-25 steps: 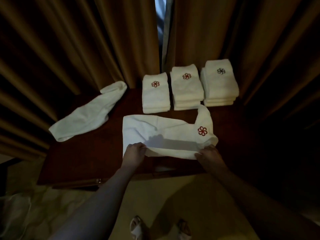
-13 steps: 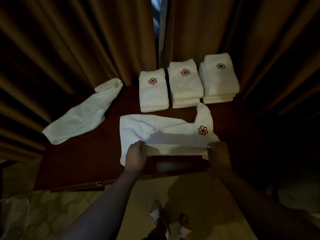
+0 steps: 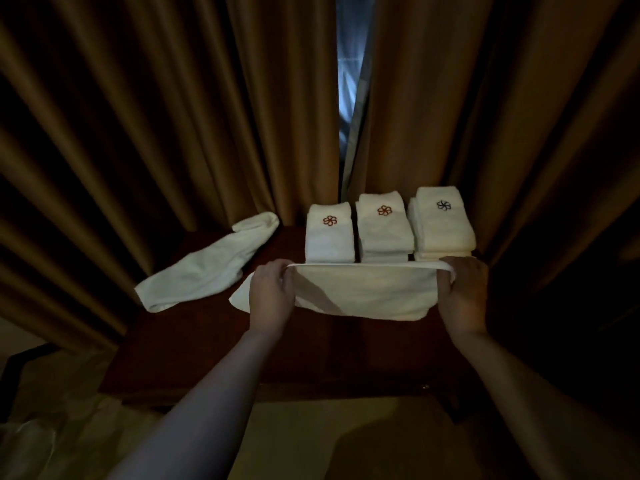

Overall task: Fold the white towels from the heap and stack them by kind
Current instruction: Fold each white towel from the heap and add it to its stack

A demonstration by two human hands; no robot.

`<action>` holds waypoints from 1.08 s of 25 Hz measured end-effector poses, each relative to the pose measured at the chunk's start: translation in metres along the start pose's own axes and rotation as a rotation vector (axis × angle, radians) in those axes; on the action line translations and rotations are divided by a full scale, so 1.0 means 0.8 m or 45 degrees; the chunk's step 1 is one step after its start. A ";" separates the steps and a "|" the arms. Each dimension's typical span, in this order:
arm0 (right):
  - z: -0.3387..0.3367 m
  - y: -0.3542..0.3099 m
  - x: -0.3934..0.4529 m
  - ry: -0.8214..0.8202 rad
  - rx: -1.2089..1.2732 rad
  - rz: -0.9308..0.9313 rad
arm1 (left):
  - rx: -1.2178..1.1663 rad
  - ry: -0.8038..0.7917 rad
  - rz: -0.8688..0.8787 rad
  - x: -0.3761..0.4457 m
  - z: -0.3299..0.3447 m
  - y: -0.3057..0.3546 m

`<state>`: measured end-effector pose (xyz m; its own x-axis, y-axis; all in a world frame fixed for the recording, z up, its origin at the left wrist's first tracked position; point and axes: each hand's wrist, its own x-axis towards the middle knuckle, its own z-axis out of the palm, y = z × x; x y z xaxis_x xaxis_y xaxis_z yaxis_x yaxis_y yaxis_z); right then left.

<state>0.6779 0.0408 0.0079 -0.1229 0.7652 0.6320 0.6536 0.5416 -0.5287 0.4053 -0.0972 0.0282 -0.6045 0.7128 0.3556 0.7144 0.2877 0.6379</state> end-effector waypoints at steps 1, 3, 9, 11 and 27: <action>-0.012 -0.010 0.003 0.000 0.038 0.030 | 0.003 0.033 0.024 -0.003 -0.014 0.006; -0.034 -0.030 -0.001 0.042 0.048 0.020 | 0.001 0.111 0.097 -0.010 -0.042 0.017; -0.093 -0.085 -0.052 0.186 -0.038 -0.139 | -0.063 0.239 0.197 -0.069 -0.114 0.023; -0.106 -0.099 -0.086 0.163 -0.090 -0.118 | -0.063 0.216 0.229 -0.099 -0.130 0.010; -0.015 -0.038 -0.156 -0.178 -0.275 0.106 | 0.053 -0.086 0.006 -0.122 -0.056 -0.102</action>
<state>0.6822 -0.0752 -0.0480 -0.1541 0.8525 0.4995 0.8082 0.3996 -0.4326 0.3905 -0.2188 -0.0278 -0.5773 0.7552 0.3105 0.7320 0.3101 0.6067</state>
